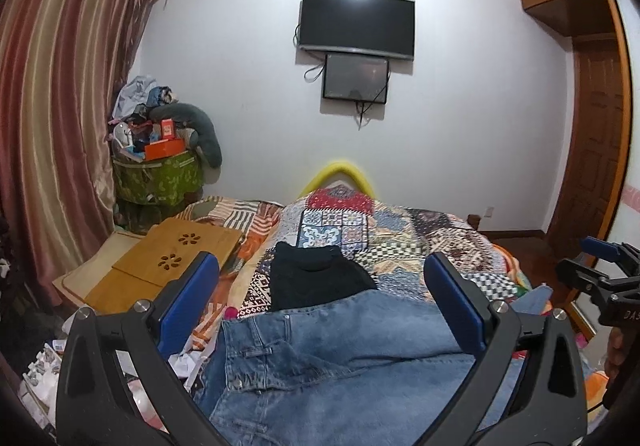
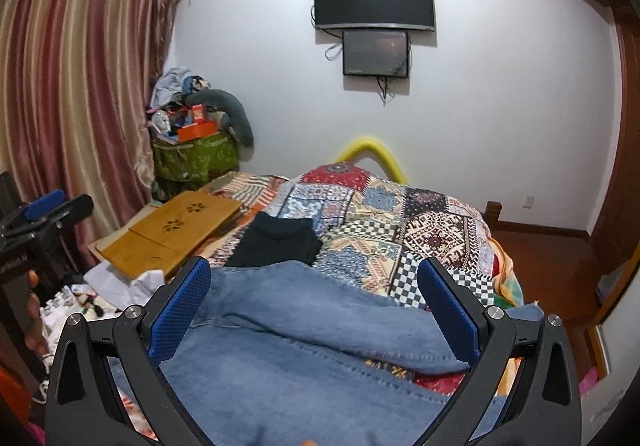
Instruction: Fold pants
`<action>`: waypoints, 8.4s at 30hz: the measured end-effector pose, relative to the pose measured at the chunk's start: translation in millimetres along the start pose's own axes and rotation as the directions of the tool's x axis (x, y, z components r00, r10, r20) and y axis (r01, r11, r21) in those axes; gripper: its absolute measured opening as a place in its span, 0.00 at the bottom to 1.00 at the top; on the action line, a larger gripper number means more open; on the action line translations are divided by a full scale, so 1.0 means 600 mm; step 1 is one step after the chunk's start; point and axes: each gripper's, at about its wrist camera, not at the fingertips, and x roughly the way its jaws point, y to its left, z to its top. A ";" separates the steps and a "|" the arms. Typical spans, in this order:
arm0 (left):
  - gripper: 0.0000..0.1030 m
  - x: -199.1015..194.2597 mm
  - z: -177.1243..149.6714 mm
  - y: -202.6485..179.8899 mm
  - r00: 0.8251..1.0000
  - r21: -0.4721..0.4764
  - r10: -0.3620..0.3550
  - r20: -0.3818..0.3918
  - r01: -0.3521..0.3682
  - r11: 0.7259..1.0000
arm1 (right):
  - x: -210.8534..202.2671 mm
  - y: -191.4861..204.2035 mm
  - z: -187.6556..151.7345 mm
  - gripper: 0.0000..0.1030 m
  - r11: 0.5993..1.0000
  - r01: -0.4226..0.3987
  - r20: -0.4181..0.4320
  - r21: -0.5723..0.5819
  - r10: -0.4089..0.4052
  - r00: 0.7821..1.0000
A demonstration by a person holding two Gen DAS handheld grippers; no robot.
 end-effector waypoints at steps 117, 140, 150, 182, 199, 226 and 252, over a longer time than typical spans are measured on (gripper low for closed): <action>0.72 0.309 -0.172 0.090 0.847 0.016 0.035 -0.530 -0.031 0.999 | 0.228 -0.360 -0.158 0.67 0.879 0.277 -0.473 0.389 -0.068 0.879; 0.81 0.355 -0.230 -0.058 0.811 0.208 -0.007 -0.585 0.157 0.965 | 0.262 -0.478 -0.217 0.08 0.821 0.371 -0.503 0.433 -0.122 0.856; 0.85 0.315 -0.237 -0.105 0.805 0.201 -0.051 -0.591 0.208 0.957 | -0.040 -0.539 -0.288 0.17 0.737 0.443 -0.481 0.510 -0.182 0.857; 0.94 0.291 -0.274 -0.148 0.782 0.200 -0.054 -0.621 0.224 0.954 | -0.026 -0.596 -0.466 0.10 0.488 0.573 -0.607 0.658 -0.106 0.788; 0.94 0.228 -0.290 -0.251 0.710 0.225 -0.127 -0.692 0.380 0.897 | -0.158 -0.592 -0.324 0.05 0.647 0.478 -0.379 0.594 -0.299 0.876; 0.93 0.259 -0.155 0.158 0.867 0.099 0.199 -0.457 -0.172 0.980 | 0.041 -0.254 -0.114 0.34 0.979 0.090 -0.329 0.184 -0.025 0.944; 0.50 0.386 -0.339 0.219 0.722 0.115 0.103 -0.684 -0.033 0.993 | 0.441 0.040 -0.141 0.18 0.926 -0.342 -0.556 0.160 0.371 0.744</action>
